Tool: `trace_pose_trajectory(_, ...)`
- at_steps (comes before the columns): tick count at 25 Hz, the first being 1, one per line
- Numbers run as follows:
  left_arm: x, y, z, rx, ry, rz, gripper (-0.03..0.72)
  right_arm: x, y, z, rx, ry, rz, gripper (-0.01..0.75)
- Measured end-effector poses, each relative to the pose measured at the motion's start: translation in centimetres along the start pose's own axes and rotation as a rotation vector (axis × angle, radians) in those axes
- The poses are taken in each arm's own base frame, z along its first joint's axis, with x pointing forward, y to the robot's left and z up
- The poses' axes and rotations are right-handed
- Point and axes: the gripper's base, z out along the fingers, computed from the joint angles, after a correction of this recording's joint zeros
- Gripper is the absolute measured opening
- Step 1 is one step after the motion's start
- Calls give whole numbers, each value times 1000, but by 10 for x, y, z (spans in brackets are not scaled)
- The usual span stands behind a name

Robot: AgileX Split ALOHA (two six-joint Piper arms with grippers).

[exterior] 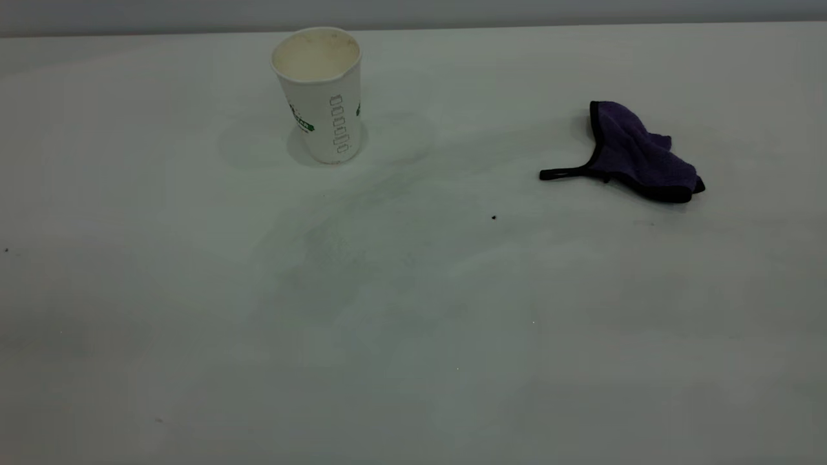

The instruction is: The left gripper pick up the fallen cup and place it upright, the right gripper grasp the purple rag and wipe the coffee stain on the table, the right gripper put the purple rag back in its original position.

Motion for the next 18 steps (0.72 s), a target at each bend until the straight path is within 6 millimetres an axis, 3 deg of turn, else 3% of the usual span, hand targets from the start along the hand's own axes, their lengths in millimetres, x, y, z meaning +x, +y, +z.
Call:
trace_pose_trajectory(11,0,0,0,0,0,0,265,3,1,-3,3,-27,-5,625)
trace_pose_trajectory(18,0,0,0,0,0,0,265,3,1,-3,3,-27,-5,531)
